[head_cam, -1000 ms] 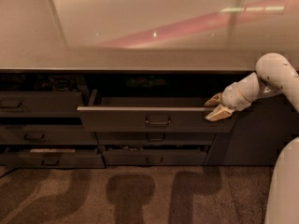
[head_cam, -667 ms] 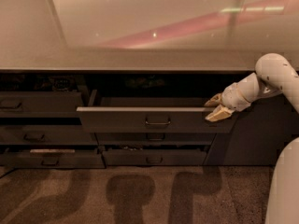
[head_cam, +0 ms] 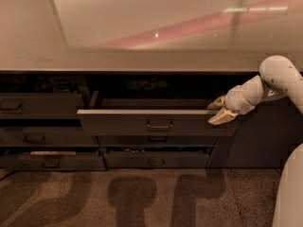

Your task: Open top drawer

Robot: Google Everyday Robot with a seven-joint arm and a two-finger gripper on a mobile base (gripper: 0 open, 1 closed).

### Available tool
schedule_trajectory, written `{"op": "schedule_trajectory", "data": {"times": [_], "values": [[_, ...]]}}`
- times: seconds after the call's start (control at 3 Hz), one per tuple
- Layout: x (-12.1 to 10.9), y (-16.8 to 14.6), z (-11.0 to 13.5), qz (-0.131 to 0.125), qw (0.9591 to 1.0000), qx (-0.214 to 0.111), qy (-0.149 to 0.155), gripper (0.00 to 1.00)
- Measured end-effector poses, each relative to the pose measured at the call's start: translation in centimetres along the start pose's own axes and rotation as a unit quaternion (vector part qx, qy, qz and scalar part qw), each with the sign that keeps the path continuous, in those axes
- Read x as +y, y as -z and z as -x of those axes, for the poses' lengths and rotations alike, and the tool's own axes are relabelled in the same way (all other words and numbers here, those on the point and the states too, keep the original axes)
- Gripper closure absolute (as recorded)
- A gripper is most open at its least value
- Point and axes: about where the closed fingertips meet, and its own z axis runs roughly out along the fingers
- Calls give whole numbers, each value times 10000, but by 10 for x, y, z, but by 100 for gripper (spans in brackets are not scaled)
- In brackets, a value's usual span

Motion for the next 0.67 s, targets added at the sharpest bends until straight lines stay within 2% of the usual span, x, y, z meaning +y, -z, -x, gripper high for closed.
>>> {"op": "schedule_trajectory", "data": {"times": [0.33, 0.67], "values": [[5, 13, -2, -208, 9995, 73, 221, 100], [18, 7, -5, -145, 9996, 42, 245, 100]]}}
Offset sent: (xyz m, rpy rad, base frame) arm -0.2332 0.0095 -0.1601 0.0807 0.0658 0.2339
